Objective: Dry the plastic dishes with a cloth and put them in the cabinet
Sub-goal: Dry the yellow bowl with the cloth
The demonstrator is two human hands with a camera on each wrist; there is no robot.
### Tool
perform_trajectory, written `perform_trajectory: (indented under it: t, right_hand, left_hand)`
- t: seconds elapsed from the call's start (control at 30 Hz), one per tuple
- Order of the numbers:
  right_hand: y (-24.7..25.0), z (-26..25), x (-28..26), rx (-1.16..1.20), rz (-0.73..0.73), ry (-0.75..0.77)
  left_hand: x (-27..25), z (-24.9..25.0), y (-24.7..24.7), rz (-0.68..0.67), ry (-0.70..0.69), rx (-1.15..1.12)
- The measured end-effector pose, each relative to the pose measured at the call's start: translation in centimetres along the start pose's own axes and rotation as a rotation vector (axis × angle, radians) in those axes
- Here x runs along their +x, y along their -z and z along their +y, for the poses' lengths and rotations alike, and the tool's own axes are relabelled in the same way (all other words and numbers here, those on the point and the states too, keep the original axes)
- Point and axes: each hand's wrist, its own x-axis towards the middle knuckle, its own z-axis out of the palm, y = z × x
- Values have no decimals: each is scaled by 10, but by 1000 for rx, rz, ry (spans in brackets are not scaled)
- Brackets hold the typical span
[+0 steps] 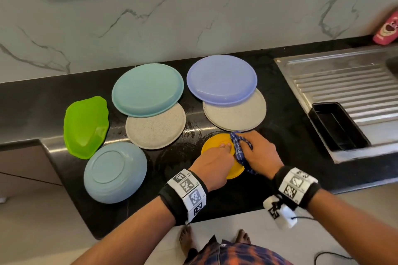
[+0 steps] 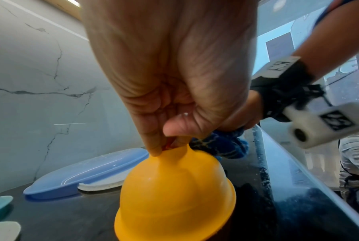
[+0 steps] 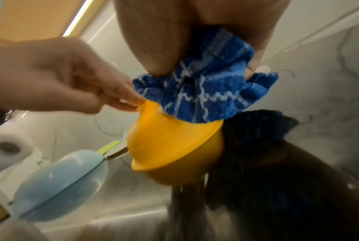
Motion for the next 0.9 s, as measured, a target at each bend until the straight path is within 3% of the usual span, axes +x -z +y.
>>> perform_trajectory:
  t: [0.1,0.23,0.4,0.67,0.8,0.9]
  right_hand:
    - [-15,2,-30,-77,79,0]
    - [-35,7,-68,-128,149,169]
    - [-35,2,-67,-110,240,189]
    - [0,-6,-19,-104,53,52]
    - [-11,-4,-53,-138,55,135]
    - [-22,-7,-82,-273,-162,239]
  left_hand:
    - [2,-1,1,6,-12,18]
    - [4,-4,-1,7,-30,33]
    - [4,-4,1,14,-38,57]
    - [3,-6,-1,29,-49,60]
    - [6,-7,-2,33,-50,64]
    - [8,-7,-6,13,-22,55]
